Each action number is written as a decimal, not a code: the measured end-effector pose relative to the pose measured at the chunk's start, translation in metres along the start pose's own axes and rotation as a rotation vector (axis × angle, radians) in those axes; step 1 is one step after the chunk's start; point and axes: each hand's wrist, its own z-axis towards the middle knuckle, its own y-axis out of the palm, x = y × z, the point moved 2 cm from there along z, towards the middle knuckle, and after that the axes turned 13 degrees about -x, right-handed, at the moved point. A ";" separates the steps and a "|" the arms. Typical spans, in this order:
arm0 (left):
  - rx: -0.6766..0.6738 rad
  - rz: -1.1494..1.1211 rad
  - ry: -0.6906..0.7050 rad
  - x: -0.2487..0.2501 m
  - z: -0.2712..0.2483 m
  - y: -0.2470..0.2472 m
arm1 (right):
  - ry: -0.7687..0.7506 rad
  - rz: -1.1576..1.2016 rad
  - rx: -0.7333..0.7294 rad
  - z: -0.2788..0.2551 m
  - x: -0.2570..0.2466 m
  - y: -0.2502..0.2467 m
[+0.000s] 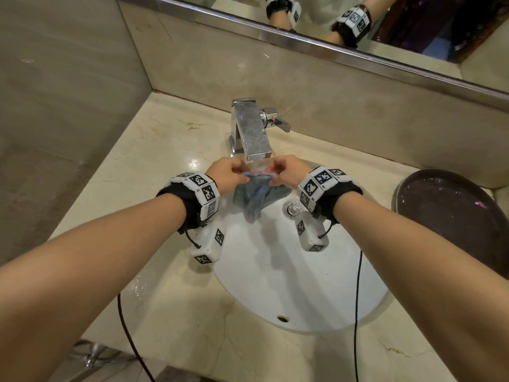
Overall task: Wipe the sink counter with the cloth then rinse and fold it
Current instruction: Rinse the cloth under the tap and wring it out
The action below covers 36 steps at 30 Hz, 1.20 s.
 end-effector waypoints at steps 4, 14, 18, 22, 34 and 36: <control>0.061 -0.083 0.048 -0.001 -0.001 -0.005 | 0.130 -0.251 -0.046 0.001 0.007 -0.002; -0.186 0.209 -0.108 -0.009 -0.012 0.005 | -0.087 0.216 -0.064 0.000 -0.012 0.007; -0.070 0.277 -0.064 0.005 -0.011 0.006 | -0.074 0.169 -0.090 0.001 -0.025 0.008; -0.027 0.293 -0.100 0.014 -0.012 0.002 | 0.001 -0.041 -0.098 -0.002 -0.023 0.005; -0.091 0.166 -0.230 -0.004 -0.015 -0.002 | 0.009 0.423 -0.066 -0.004 -0.005 0.000; -0.103 0.219 -0.235 -0.004 -0.015 -0.002 | -0.028 0.485 -0.084 -0.005 -0.015 0.001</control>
